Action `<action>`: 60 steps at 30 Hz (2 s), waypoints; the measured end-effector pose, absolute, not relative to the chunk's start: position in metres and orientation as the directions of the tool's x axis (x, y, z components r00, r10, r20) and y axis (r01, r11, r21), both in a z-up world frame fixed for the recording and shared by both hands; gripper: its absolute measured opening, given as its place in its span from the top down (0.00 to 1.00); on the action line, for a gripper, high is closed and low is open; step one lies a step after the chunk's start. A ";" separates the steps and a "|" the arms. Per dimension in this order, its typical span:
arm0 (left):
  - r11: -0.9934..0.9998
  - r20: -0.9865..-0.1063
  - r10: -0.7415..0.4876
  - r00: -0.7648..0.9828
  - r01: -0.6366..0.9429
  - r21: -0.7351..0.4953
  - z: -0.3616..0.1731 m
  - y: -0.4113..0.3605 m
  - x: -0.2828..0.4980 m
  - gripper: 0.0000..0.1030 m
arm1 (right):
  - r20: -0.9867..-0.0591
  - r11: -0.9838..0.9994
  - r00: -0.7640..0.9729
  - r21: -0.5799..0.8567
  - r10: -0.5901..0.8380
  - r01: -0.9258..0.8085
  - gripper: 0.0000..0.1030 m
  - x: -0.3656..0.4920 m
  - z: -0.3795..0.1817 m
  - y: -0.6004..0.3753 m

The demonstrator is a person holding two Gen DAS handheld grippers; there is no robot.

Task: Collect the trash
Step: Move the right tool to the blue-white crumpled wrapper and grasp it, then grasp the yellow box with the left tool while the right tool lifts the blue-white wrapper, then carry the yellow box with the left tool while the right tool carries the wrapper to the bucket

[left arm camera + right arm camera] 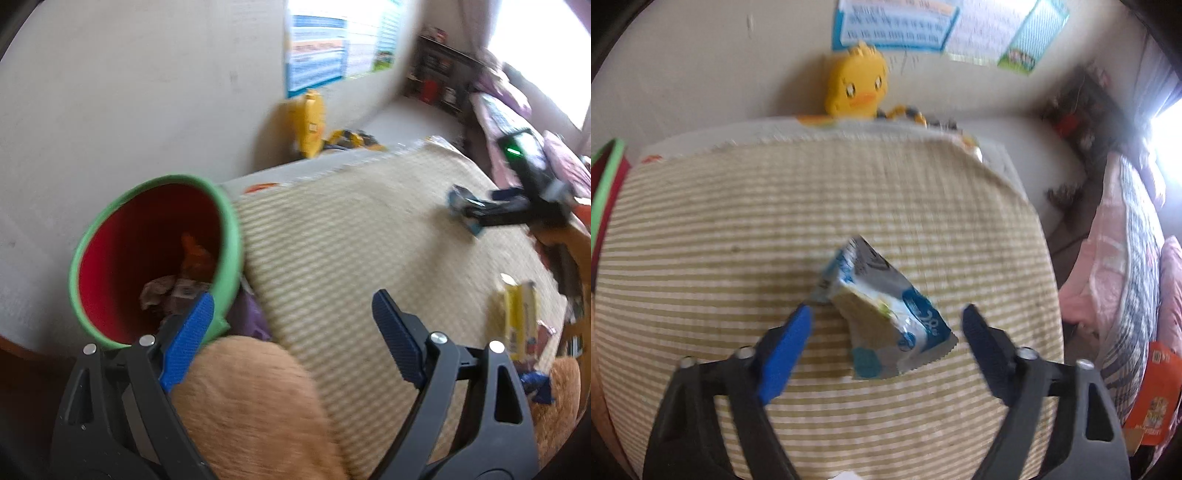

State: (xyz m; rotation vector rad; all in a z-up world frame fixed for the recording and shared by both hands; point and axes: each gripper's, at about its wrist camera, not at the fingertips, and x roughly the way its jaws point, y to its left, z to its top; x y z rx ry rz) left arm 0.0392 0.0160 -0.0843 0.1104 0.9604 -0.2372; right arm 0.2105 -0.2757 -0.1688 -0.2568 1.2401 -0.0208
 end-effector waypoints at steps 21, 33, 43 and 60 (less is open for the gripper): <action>0.781 -0.890 -0.394 0.229 0.594 -0.193 -0.126 -0.197 -0.011 0.17 | -0.875 0.984 0.481 0.125 0.050 0.126 0.95 0.109 -0.117 -0.336; 0.786 -0.922 -0.382 0.063 0.547 -0.289 -0.171 -0.224 0.012 0.50 | -0.847 0.959 0.526 0.205 0.075 0.194 0.96 0.086 -0.114 -0.356; 0.788 -0.911 -0.395 0.115 0.552 -0.272 -0.149 -0.194 0.009 0.82 | -0.831 0.950 0.554 0.215 0.057 0.225 0.96 0.080 -0.111 -0.352; 0.894 -0.845 -0.325 0.425 0.430 -0.127 -0.083 -0.084 0.039 0.83 | -0.767 0.934 0.629 0.305 0.127 0.184 0.96 0.050 -0.081 -0.280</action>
